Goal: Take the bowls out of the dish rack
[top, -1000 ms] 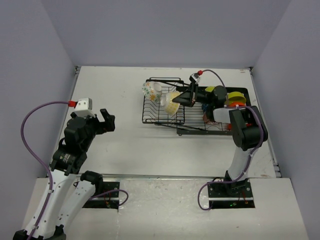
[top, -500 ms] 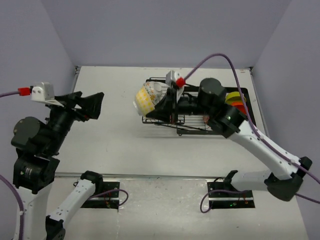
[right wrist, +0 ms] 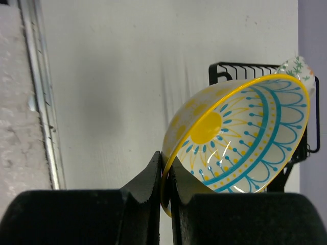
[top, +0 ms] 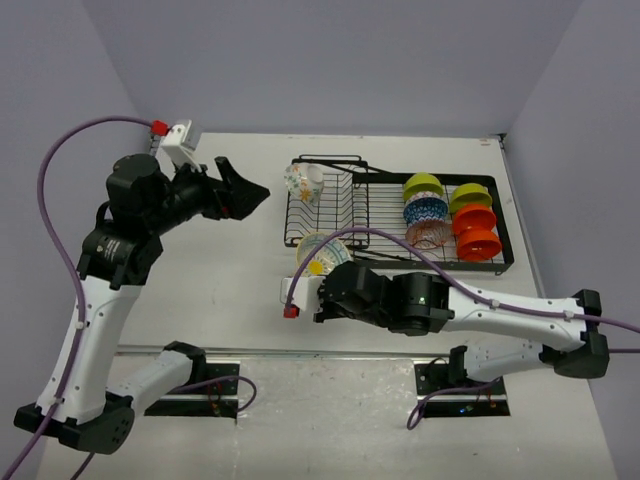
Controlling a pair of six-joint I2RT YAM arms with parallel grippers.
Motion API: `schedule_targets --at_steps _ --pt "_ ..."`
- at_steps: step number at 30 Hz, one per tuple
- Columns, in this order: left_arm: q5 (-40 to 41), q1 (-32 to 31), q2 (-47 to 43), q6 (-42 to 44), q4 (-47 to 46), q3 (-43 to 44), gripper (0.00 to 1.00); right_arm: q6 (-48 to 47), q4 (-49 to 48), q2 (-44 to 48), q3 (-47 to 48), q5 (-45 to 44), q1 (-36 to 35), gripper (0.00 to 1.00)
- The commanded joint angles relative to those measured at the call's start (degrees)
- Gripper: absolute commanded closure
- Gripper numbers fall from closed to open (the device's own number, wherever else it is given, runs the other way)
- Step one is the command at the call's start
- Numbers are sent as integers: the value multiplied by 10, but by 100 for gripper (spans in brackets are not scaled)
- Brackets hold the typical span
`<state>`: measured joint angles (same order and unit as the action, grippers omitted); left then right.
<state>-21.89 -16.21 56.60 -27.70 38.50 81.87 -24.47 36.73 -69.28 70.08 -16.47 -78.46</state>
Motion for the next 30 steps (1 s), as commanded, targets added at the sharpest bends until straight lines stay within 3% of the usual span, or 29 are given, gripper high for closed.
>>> schedule_targets --at_steps 1,2,6,7,11,14,18,20,24,30 --pt "-47 -23 2 -3 -1 -20 1 -49 34 -24 48 -126 -6 100" --pt "-33 -40 8 -2 0 -24 1 -53 35 -29 51 -126 -6 100" --pt "92 -210 52 2 17 -26 3 -71 45 -53 73 -136 -6 100" --pt "144 -231 65 0 21 -28 3 -73 47 -62 77 -153 -6 100" --pt "214 -277 91 -8 23 -45 10 -70 56 -73 82 -176 -10 100" --pt "251 -291 114 -9 27 -50 23 -66 55 -71 78 -188 -14 100" --pt "308 -327 141 -11 45 -43 49 -58 61 -75 78 -204 -14 100" --pt "341 -341 157 -13 59 -36 52 -55 62 -78 82 -206 -14 100" --pt "386 -359 179 -22 71 -27 97 -38 71 -92 98 -206 -15 100" --pt "466 -369 178 -41 103 -10 100 -36 49 -97 87 -204 -14 100"
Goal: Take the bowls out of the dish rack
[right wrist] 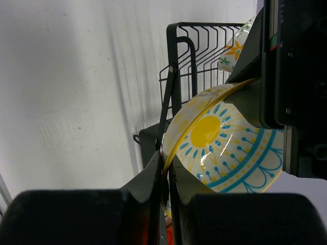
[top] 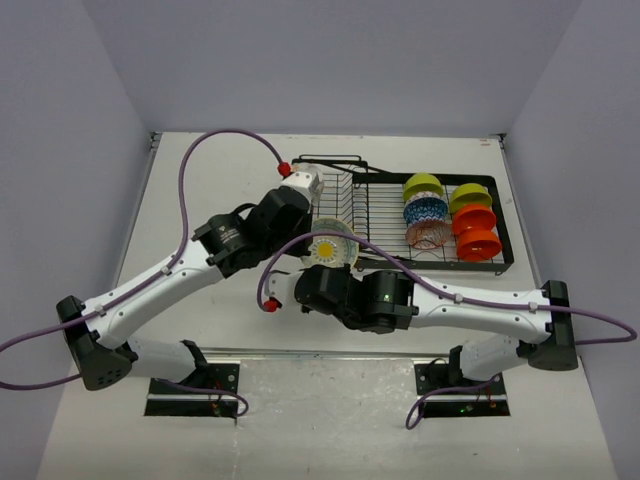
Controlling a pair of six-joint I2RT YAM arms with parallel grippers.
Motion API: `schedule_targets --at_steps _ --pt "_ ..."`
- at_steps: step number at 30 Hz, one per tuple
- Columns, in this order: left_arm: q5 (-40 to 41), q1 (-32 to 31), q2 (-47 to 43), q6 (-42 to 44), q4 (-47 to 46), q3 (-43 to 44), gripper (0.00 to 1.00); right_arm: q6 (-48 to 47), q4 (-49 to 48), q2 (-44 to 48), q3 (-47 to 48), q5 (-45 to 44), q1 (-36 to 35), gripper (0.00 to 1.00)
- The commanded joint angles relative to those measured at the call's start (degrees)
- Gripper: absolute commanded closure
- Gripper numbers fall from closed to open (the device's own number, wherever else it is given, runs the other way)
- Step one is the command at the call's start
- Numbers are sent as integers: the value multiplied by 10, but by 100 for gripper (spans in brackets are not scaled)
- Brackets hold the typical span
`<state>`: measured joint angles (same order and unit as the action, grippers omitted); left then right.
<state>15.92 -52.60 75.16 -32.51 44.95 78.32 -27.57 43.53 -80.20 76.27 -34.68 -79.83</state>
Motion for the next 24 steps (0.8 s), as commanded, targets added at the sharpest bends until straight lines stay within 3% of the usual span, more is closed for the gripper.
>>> schedule_targets --at_steps 1,2,3,5,6,9,13,15,16,19,21,24 --pt "96 -5 -10 3 38 25 100 -6 -28 15 22 -21 -1 100" --pt "103 -5 -13 1 37 24 100 -6 -38 16 19 -21 -1 100" --pt "116 -5 -22 -4 30 23 100 -6 -58 22 11 -28 -1 87" --pt "134 -4 -33 -10 26 24 100 -9 -88 35 -4 -41 0 35" --pt "153 -1 -38 -12 24 27 100 -9 -112 42 -19 -44 -1 2" --pt "137 53 -68 -8 2 32 100 15 -130 75 -36 -48 3 1" --pt "74 215 -102 11 -53 10 100 63 -179 145 -73 -72 10 1" --pt "8 334 -106 10 -91 -8 100 115 -210 203 -99 -67 13 1" --pt "-19 409 -104 -5 -106 -17 100 135 -220 224 -109 -63 13 1" --pt "-115 515 -85 -73 -190 -88 100 224 -246 311 -151 -25 18 1" --pt "-180 555 -36 -105 -257 -129 100 293 -269 380 -186 8 20 1" --pt "-192 594 46 -126 -318 -126 100 352 -270 444 -224 73 19 1"
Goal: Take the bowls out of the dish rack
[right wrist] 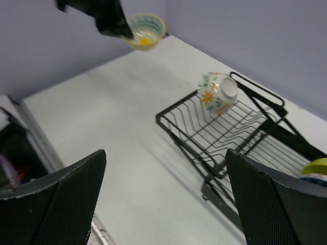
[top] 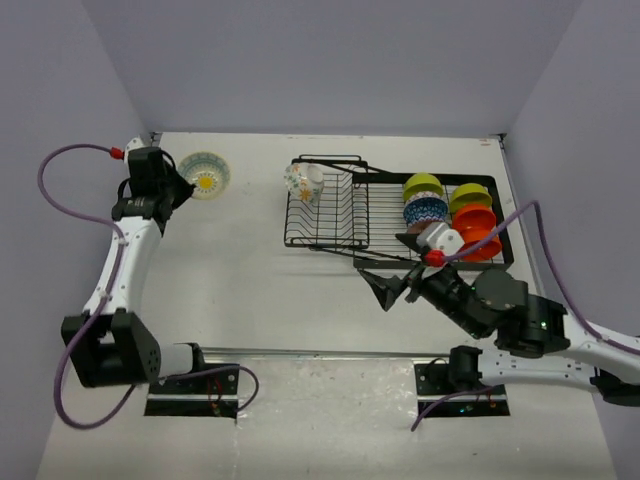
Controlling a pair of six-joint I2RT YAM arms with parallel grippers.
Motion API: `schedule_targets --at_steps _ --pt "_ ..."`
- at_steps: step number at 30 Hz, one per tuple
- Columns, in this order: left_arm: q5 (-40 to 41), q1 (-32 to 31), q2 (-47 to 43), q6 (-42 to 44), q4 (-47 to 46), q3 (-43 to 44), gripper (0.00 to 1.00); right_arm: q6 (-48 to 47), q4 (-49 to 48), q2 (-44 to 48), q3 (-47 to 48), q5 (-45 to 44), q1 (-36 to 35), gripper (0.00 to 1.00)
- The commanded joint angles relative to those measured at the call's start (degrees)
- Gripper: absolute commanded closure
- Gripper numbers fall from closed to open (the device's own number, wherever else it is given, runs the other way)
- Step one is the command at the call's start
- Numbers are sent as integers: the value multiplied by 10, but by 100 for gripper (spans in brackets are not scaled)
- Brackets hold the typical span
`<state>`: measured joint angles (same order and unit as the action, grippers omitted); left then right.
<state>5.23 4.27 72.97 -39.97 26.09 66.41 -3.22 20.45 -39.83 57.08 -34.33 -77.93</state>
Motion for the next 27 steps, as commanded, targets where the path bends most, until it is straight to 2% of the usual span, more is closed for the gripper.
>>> schedule_targets --at_steps 1,4,7,12,15,21,23,24,26,27 --pt "-75 28 87 -45 -142 -1 100 121 -35 81 -41 124 1 1" --pt "-59 33 164 -51 -184 8 100 154 -33 153 -82 184 1 1" --pt "-84 35 239 -53 -218 19 100 168 -23 207 -111 177 0 1" --pt "-86 33 327 -61 -211 44 100 188 39 258 -122 159 0 1" --pt "-74 33 343 -54 -213 46 100 197 73 276 -123 139 0 1" --pt "-71 33 342 -49 -250 4 99 198 76 280 -125 145 0 1" --pt "-72 33 337 -54 -273 -7 85 197 69 274 -127 146 0 1" --pt "-73 33 334 -62 -276 -13 65 195 66 272 -128 147 1 1" --pt "-69 33 315 -72 -289 -34 36 193 59 262 -128 153 0 1" --pt "-71 33 307 -76 -295 -40 31 193 59 258 -126 153 1 1"
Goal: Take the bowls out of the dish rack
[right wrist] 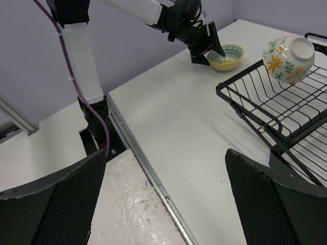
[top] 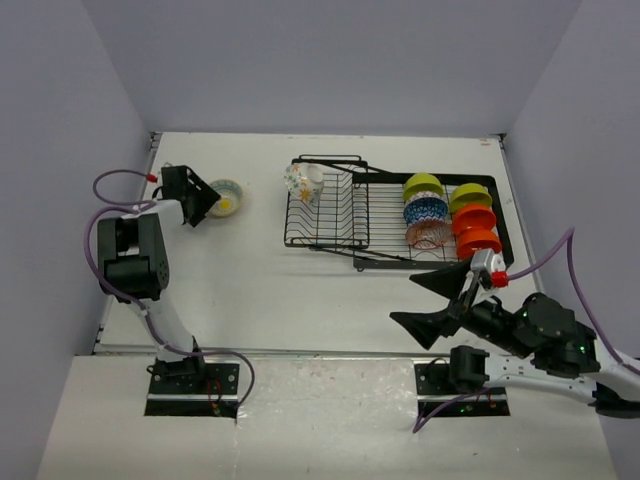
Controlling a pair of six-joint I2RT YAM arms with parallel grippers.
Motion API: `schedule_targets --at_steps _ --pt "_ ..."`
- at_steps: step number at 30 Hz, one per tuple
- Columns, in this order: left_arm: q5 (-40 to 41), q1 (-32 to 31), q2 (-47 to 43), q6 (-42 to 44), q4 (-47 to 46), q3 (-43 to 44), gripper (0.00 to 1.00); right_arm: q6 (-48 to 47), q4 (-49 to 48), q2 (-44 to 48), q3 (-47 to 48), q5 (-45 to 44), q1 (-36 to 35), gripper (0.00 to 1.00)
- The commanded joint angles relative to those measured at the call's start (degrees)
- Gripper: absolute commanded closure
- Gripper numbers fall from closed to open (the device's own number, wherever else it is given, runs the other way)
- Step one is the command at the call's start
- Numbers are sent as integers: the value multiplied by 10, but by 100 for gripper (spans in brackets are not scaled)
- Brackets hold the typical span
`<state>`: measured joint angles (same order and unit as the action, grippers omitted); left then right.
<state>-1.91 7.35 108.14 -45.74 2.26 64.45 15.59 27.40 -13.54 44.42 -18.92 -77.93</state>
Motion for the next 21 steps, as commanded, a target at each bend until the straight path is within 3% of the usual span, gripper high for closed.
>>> schedule_targets --at_steps 1,4,6,9,11,15,16,18,19,21 --pt "-5 2 -61 -18 -68 -27 27 5 -9 -9 6 -1 0 1" --pt "-3 2 -100 -22 -53 -33 16 2 -4 -25 18 -3 0 1" --pt "1 2 -126 -25 -34 -30 1 0 -5 -32 22 -9 1 1" --pt "-1 -3 -206 -22 -25 -55 0 3 -9 -44 20 -26 1 1" --pt "-43 -35 -281 19 -96 -84 0 15 -9 -56 17 -63 1 1" --pt "-208 -122 -299 60 -172 -76 0 30 -11 -104 25 -87 1 1" --pt "-303 -128 -268 43 -218 -71 0 31 -13 -123 33 -85 1 1" --pt "-384 -139 -236 -54 -320 -89 0 36 -20 -139 38 -68 1 1" --pt "-438 -144 -209 -86 -433 -96 0 37 -22 -151 41 -61 1 1" --pt "-447 -162 -190 -117 -469 -96 0 45 -30 -159 34 -39 1 1"
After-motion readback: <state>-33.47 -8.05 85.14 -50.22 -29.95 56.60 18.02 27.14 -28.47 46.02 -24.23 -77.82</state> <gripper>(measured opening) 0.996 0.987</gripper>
